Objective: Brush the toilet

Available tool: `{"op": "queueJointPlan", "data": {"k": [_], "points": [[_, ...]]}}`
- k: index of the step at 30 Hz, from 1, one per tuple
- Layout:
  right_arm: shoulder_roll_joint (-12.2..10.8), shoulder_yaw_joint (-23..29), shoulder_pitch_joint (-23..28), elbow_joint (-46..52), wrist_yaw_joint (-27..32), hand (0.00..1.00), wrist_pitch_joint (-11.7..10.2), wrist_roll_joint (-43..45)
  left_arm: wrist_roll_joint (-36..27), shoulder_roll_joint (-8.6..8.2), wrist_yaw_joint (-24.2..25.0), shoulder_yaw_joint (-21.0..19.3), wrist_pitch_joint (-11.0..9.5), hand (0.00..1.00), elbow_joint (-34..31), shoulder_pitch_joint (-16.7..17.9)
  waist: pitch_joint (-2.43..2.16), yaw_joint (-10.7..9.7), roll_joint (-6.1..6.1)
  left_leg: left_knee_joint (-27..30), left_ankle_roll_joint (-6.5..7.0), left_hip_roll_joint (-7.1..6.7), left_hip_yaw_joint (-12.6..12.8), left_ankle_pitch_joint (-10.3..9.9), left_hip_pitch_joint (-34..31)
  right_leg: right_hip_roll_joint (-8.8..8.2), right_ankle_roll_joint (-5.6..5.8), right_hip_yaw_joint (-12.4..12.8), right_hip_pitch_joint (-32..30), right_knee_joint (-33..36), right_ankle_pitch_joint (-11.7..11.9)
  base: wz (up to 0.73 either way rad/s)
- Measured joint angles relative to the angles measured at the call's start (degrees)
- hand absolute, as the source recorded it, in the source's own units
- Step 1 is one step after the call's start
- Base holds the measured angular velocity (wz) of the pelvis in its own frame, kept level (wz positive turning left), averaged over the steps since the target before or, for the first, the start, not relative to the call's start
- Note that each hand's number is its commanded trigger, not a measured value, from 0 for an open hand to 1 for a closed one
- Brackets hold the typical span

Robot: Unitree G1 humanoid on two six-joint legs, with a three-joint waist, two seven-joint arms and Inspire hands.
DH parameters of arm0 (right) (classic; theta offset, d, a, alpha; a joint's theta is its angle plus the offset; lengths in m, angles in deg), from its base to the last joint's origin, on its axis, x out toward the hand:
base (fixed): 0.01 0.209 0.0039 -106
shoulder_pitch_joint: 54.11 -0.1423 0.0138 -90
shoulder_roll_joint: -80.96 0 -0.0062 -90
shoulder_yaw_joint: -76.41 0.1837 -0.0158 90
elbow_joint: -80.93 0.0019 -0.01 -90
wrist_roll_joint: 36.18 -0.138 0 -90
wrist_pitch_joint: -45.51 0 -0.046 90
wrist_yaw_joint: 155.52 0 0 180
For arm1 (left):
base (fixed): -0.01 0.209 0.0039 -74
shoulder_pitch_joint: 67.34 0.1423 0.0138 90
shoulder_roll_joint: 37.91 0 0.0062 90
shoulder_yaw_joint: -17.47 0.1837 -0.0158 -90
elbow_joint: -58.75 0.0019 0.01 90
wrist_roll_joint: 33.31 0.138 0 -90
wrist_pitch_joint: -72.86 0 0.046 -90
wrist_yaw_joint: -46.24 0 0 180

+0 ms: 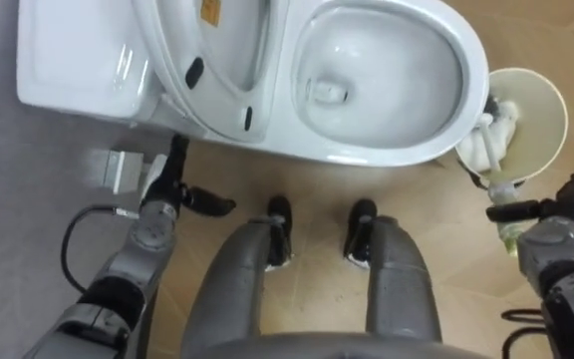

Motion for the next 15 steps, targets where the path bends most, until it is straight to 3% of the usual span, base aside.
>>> {"op": "queueJointPlan", "data": {"k": [7, 15], "points": [[1.32, -1.73, 0.01, 0.02, -1.52, 0.0, 1.69, -3.06, -2.42, 0.55, 0.27, 1.95, -0.05, 0.0, -2.45, -0.93, -0.06, 0.11, 0.21, 9.01, -0.52, 0.16, 0.24, -2.23, -8.23, -0.91, -1.0, 0.93, -8.58, 9.52, -2.68, 0.03], [1.53, -4.14, -0.15, 0.49, -2.31, 0.0, 1.79, -6.51, -4.37, 0.45, 0.38, 4.68, -0.2, 0.0, -5.24, -1.34, -0.1, 0.06, 0.33, 16.45, -1.25, 0.27, 0.38, -4.69, -13.65, -1.57, -2.08, 2.2, -14.46, 17.77, -5.8, 0.03]]}}
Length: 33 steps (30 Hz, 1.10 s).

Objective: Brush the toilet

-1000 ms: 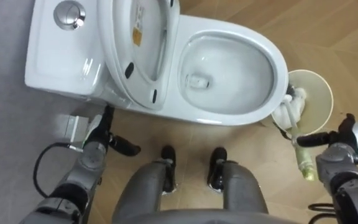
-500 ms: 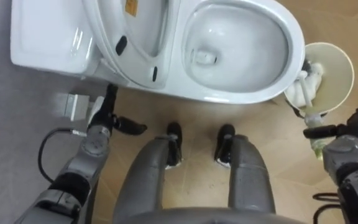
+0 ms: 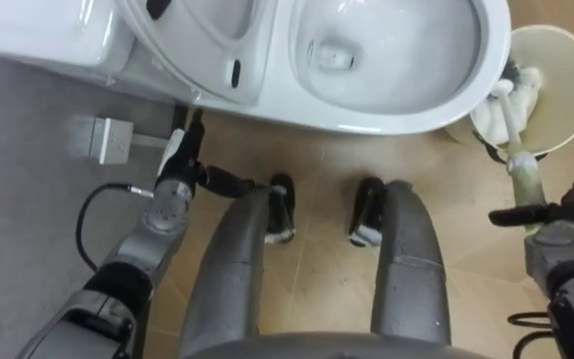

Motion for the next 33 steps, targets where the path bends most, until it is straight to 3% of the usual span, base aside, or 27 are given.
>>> {"op": "queueJointPlan", "data": {"k": [8, 11, 21, 22, 23, 33], "points": [[0.22, 0.02, -1.57, 0.04, -1.14, 0.0, -0.33, -3.13, -0.22, 0.09, 0.0, 0.03, -0.43, 0.0, -0.48, -0.23, 0.01, 0.17, 0.1, 5.44, -0.65, 0.1, 0.47, -1.75, -4.07, -0.58, -1.15, 0.31, -4.35, 6.01, -2.37, 0.04], [0.48, 0.05, -1.51, 0.1, -1.14, 0.0, -0.76, -3.14, -0.23, 0.16, -0.26, -0.47, -0.5, 0.0, -0.51, -0.25, 0.01, 0.34, 0.22, 6.9, -1.09, 0.87, 0.47, -2.4, -5.44, -0.48, -1.53, 0.23, -5.61, 7.1, -2.67, -0.05], [2.01, -0.51, -1.04, 0.41, -0.99, 0.03, -0.8, -3.9, -2.0, 0.17, -0.65, -0.23, -0.81, 0.0, -1.03, 0.08, -0.01, 0.58, 0.25, 7.14, -1.55, 0.92, 0.35, -2.69, -5.86, -0.34, -2.19, 0.08, -6.29, 7.65, -3.06, -0.01], [2.25, -1.13, -1.04, 0.7, -0.99, 0.57, -0.84, -3.93, -2.31, 0.17, -0.65, -0.22, -0.87, 0.0, -1.03, 0.42, -0.01, 0.59, 0.25, 7.17, -1.54, 0.92, 0.35, -2.69, -5.85, -0.35, -2.19, 0.06, -6.29, 7.65, -3.06, 0.0], [2.32, -1.23, -1.05, 0.84, -0.99, 1.0, -0.88, -3.94, -2.33, 0.17, -0.65, -0.22, -0.89, 0.0, -1.02, 0.48, -0.01, 0.59, 0.25, 7.19, -1.52, 0.92, 0.35, -2.68, -5.85, -0.35, -2.2, 0.06, -6.29, 7.66, -3.06, 0.0], [3.29, -4.45, -1.06, 0.99, -2.09, 1.0, -0.75, -4.28, -3.46, 0.65, -0.42, -0.12, -0.95, 0.0, -0.98, 1.08, -0.1, 1.02, 0.63, 7.51, -1.1, 0.79, 0.55, -2.95, -5.84, -0.62, -2.17, 0.04, -6.27, 7.87, -3.07, 0.0]]}}
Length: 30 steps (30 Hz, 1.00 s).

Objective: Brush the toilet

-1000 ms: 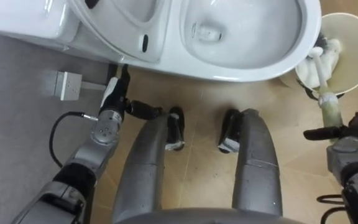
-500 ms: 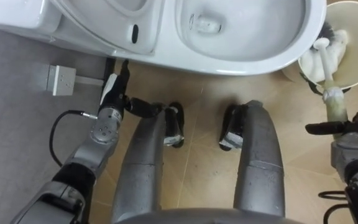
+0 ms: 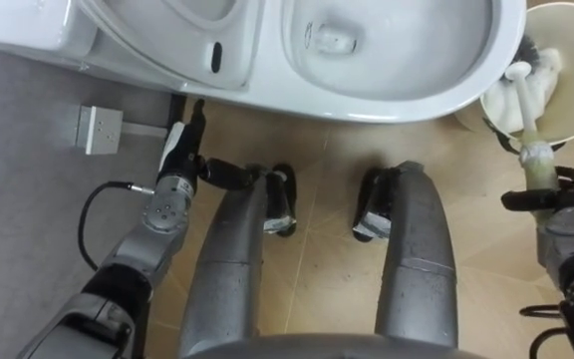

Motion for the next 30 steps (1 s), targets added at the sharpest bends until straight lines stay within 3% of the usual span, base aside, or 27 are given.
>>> {"op": "queueJointPlan", "data": {"k": [9, 26, 30], "points": [[0.45, -0.11, 0.83, -0.05, -0.12, 1.0, 0.42, -0.35, 0.0, 0.17, 0.1, 0.25, 0.02, 0.0, -2.73, 1.49, -0.02, 1.15, 0.12, 0.18, 0.03, 0.02, 0.03, -0.03, -0.02, 0.14, 0.02, 0.01, 0.01, 0.12, -0.03, 0.0], [0.44, -1.08, 1.3, 0.14, -0.76, 1.0, 0.82, -0.36, 0.0, 0.15, 0.15, 1.24, 0.03, 0.0, -2.94, 2.27, -0.04, 0.95, 0.11, 0.31, 0.03, 0.09, -0.47, -0.02, 0.25, -0.14, -0.02, -0.6, 0.83, -0.18, -0.01, 0.0], [0.31, -1.1, 1.57, -0.22, -1.93, 1.0, 1.0, -2.71, 0.09, 0.23, 0.15, 1.63, 0.06, 0.0, -2.96, 2.91, -0.08, 0.93, 0.13, -1.05, 0.01, 1.11, -0.97, -0.02, 2.96, 0.49, -0.01, -1.81, 4.4, -2.58, 0.22, -0.05]]}}
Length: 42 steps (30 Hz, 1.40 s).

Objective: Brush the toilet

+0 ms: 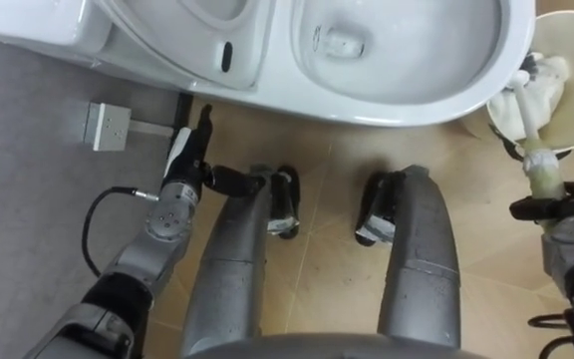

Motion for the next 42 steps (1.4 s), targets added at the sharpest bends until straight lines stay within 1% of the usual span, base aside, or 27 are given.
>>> {"op": "queueJointPlan", "data": {"k": [2, 4, 8, 10, 11, 13, 15, 16, 17, 18, 19, 20, 22, 23, 24, 25, 27, 28, 29, 31, 32, 34, 37, 38, 41, 42], "points": [[-0.22, 0.03, 0.35, -0.04, -0.38, 1.0, 0.04, -1.29, 0.35, 0.06, -0.03, -0.03, 0.04, 0.0, -0.03, 0.18, -0.01, -0.18, -0.01, -1.55, -0.04, 0.1, 0.04, 0.07, 2.11, 0.5, 0.14, -0.25, 2.2, -1.91, 0.51, -0.11], [-0.86, 0.12, 1.69, -0.03, -1.29, 1.0, 0.22, -2.56, 0.6, 0.18, -0.02, -0.16, 0.03, 0.0, 0.05, 1.12, -0.04, -0.64, -0.08, -4.45, -0.09, 0.27, 0.05, 0.52, 5.8, 0.93, 0.46, -0.56, 6.02, -5.02, 1.3, -0.07], [-2.03, 0.79, 2.15, -0.72, -2.89, 1.0, 0.44, -3.02, 1.68, 0.66, 0.11, -0.71, 0.0, 0.0, 0.15, 2.59, -0.08, -1.28, -0.17, -8.83, 0.0, 0.56, 0.38, 1.28, 11.05, 1.62, 0.84, -0.93, 11.23, -9.81, 2.51, -0.1], [-2.96, 1.43, 3.21, -0.85, -3.24, 1.0, 0.42, -3.84, 1.66, 0.95, 0.24, -0.73, -0.07, 0.0, 1.3, 2.55, -0.13, -1.6, -0.36, -12.35, 0.12, 0.33, 0.61, 2.02, 14.98, 1.69, 1.24, -1.1, 14.97, -13.04, 3.19, -0.02], [-3.16, 1.51, 3.31, -0.93, -3.5, 1.0, 0.43, -4.13, 1.66, 0.95, 0.26, -0.74, -0.07, 0.0, 1.74, 2.45, -0.14, -1.7, -0.36, -13.13, 0.13, 0.24, 0.59, 2.17, 16.02, 1.69, 1.36, -1.24, 16.08, -13.78, 3.27, 0.05], [-4.38, 2.56, 3.79, -1.78, -4.02, 1.0, 0.43, -4.99, 1.76, 1.11, 0.3, -0.78, -0.28, 0.0, 3.58, 2.47, -0.28, -1.85, -0.73, -16.83, 0.17, 0.05, 0.59, 2.86, 20.61, 1.86, 1.93, -1.38, 20.53, -17.12, 3.76, 0.02], [-4.99, 3.62, 4.6, -2.08, -4.1, 1.0, 0.45, -5.12, 2.15, 1.13, 0.95, -1.16, -0.41, 0.0, 4.69, 2.92, -0.43, -1.99, -0.96, -19.38, 0.18, -0.12, 0.4, 3.35, 23.73, 2.01, 2.26, -1.87, 23.85, -19.73, 4.19, 0.05], [-5.49, 4.43, 5.23, -2.01, -4.12, 1.0, 0.55, -5.4, 3.34, 1.21, 1.32, -1.99, -0.52, 0.0, 4.86, 3.88, -0.45, -2.48, -0.99, -20.79, 0.15, -0.13, -0.12, 3.54, 25.66, 2.07, 2.46, -2.68, 26.26, -21.45, 4.33, 0.13], [-5.79, 4.83, 5.62, -1.97, -4.14, 1.0, 0.57, -5.8, 3.6, 1.28, 1.33, -2.43, -0.68, 0.0, 4.76, 4.58, -0.52, -2.75, -1.07, -21.47, 0.13, -0.19, -0.4, 3.62, 26.64, 2.08, 2.55, -2.98, 27.39, -22.32, 4.39, 0.18], [-6.44, 5.95, 6.59, -1.87, -4.35, 1.0, 0.59, -6.81, 3.66, 1.47, 1.34, -3.12, -1.05, 0.0, 4.77, 5.71, -0.68, -3.03, -1.4, -23.09, 0.12, -0.23, -0.7, 3.83, 28.66, 2.19, 2.81, -3.55, 29.72, -24.15, 4.55, 0.1], [-6.87, 6.85, 7.42, -1.77, -4.83, 1.0, 0.57, -7.46, 3.66, 1.58, 1.54, -3.62, -1.21, 0.0, 4.78, 6.76, -0.86, -3.0, -1.63, -24.72, 0.1, -0.15, -0.81, 3.94, 30.69, 2.77, 3.08, -3.73, 31.94, -26.21, 4.95, 0.04], [-6.96, 6.89, 8.06, -1.64, -4.92, 1.0, 0.54, -7.54, 3.66, 1.58, 1.79, -3.97, -1.22, 0.0, 4.78, 7.44, -0.97, -3.01, -1.72, -25.53, 0.09, -0.15, -0.85, 4.03, 31.65, 3.01, 3.23, -3.76, 32.98, -27.22, 5.17, 0.0], [-7.19, 7.55, 10.6, -0.53, -5.06, 1.0, 0.31, -7.28, 3.9, 1.53, 2.98, -5.57, -1.34, 0.0, 5.51, 10.07, -1.33, -2.83, -2.18, -28.93, 0.18, -0.17, -0.78, 4.4, 35.82, 3.87, 3.86, -3.64, 37.31, -31.08, 5.93, -0.06], [-7.37, 8.12, 11.45, 0.15, -5.12, 1.0, 0.31, -7.09, 4.04, 1.55, 3.4, -6.34, -1.35, 0.0, 5.64, 10.49, -1.49, -2.92, -2.37, -29.92, 0.19, -0.14, -0.73, 4.54, 37.08, 4.03, 3.97, -3.7, 38.56, -32.21, 6.16, -0.08], [-7.81, 9.33, 13.21, 1.1, -5.26, 1.0, 0.07, -6.68, 4.48, 1.59, 3.85, -8.09, -1.42, 0.0, 5.65, 11.61, -1.76, -3.1, -2.67, -31.41, 0.16, -0.04, -0.73, 4.66, 39.12, 4.51, 4.23, -3.82, 40.79, -34.39, 6.65, -0.05], [-7.99, 9.89, 13.62, 1.48, -5.3, 1.0, -0.13, -6.48, 4.76, 1.63, 3.97, -8.87, -1.44, 0.0, 5.67, 12.17, -1.81, -3.05, -2.71, -32.0, 0.16, -0.03, -0.77, 4.67, 40.05, 4.77, 4.32, -4.0, 42.01, -35.47, 6.86, 0.0], [-8.36, 11.55, 16.33, 3.22, -5.34, 1.0, -0.29, -6.31, 7.08, 1.63, 4.47, -11.25, -1.51, 0.0, 5.63, 14.87, -1.89, -3.07, -2.91, -34.47, 0.14, 0.28, -1.3, 4.73, 44.74, 5.42, 4.79, -4.85, 47.36, -39.28, 7.8, 0.0], [-8.38, 12.25, 17.55, 4.16, -5.33, 1.0, -0.31, -6.27, 8.13, 1.66, 4.81, -12.19, -1.6, 0.0, 5.43, 16.38, -2.07, -3.03, -3.15, -35.79, 0.14, 0.18, -1.4, 4.73, 46.97, 5.55, 5.06, -5.0, 49.77, -40.85, 7.99, 0.0], [-8.43, 12.54, 18.22, 4.84, -5.29, 1.0, -0.33, -6.22, 8.26, 1.68, 4.85, -12.61, -1.6, 0.0, 5.24, 17.14, -2.13, -3.06, -3.24, -36.44, 0.14, 0.11, -1.46, 4.73, 48.02, 5.58, 5.19, -5.23, 50.91, -41.65, 8.08, 0.08], [-9.06, 12.56, 20.45, 6.05, -5.28, 1.0, -1.14, -5.9, 8.89, 1.76, 4.69, -14.81, -2.31, 0.0, 4.69, 20.3, -2.4, -3.04, -3.99, -39.13, 0.13, 0.02, -1.39, 4.75, 52.32, 5.97, 5.57, -5.88, 55.62, -44.97, 8.43, 0.09], [-9.24, 12.55, 20.9, 6.25, -5.27, 1.0, -1.14, -5.67, 9.04, 1.74, 4.56, -15.4, -2.43, 0.0, 4.64, 20.98, -2.46, -3.03, -4.17, -39.72, 0.12, 0.01, -1.44, 4.75, 53.36, 6.09, 5.67, -5.91, 56.7, -45.66, 8.52, 0.04], [-9.37, 12.93, 22.28, 7.62, -5.18, 1.0, -1.1, -2.74, 9.08, 1.74, 3.93, -17.31, -2.44, 0.0, 4.68, 23.42, -2.76, -2.73, -4.63, -41.83, 0.08, -0.13, -1.75, 4.78, 56.53, 6.34, 5.99, -6.03, 60.0, -48.0, 8.72, 0.0], [-9.4, 13.5, 23.22, 8.73, -4.47, 1.0, -1.15, -0.33, 9.26, 1.59, 3.36, -19.73, -2.46, 0.0, 4.57, 25.22, -2.77, -2.67, -4.57, -43.19, 0.03, -0.12, -2.25, 4.81, 59.1, 6.85, 6.19, -6.64, 63.64, -51.21, 9.51, 0.05], [-9.43, 14.57, 23.65, 9.72, -4.33, 1.0, -1.18, 1.23, 9.75, 1.4, 3.33, -21.17, -2.5, 0.0, 4.54, 25.88, -2.77, -2.45, -4.49, -43.95, 0.02, -0.16, -2.56, 4.81, 60.35, 7.07, 6.38, -6.91, 65.26, -52.6, 9.83, 0.14], [-9.57, 15.96, 24.18, 11.82, -3.72, 1.0, -1.33, 5.04, 10.68, 1.14, 3.33, -24.25, -2.69, 0.0, 4.49, 26.57, -2.63, -1.72, -4.54, -45.02, -0.03, -0.4, -3.6, 4.84, 62.66, 7.24, 6.43, -7.72, 68.01, -54.05, 10.1, 0.13], [-9.74, 16.52, 24.48, 12.71, -3.4, 1.0, -1.46, 7.05, 11.03, 0.75, 3.32, -25.5, -2.98, 0.0, 4.46, 26.89, -2.53, -1.45, -4.73, -45.62, -0.11, -0.81, -4.05, 4.91, 63.73, 7.28, 6.43, -7.99, 69.04, -54.45, 10.1, 0.14]]}}
